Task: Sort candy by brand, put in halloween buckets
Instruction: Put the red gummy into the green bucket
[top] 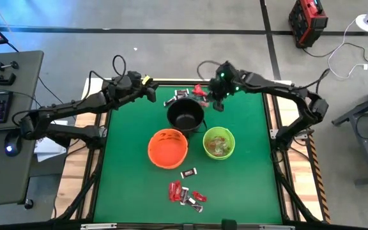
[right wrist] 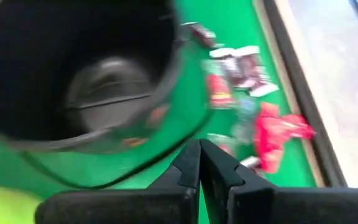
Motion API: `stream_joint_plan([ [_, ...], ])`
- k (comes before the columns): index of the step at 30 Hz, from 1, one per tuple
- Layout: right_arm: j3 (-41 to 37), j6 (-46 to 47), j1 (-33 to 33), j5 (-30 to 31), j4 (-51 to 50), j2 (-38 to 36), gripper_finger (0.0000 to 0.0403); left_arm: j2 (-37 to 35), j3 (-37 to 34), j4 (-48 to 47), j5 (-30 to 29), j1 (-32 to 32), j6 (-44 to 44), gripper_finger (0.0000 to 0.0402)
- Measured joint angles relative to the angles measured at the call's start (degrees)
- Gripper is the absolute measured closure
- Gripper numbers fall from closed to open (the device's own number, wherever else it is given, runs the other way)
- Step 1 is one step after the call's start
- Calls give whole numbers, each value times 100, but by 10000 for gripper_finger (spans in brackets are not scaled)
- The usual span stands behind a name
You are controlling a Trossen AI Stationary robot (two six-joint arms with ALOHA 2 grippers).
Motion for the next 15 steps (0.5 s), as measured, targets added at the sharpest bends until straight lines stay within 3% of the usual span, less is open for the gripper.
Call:
stream_joint_plan([
  [4, 0, 103, -491, -280, 32, 11, 403, 2, 0, -2, 2, -1, -177, 194],
  [9, 0, 280, -834, -1159, -62, 2, 403, 2, 0, -4, 3, 1, -186, 194],
  [15, 0, 440, -890, -1073, -92, 15, 403, 2, 0, -15, 4, 1, -184, 194],
])
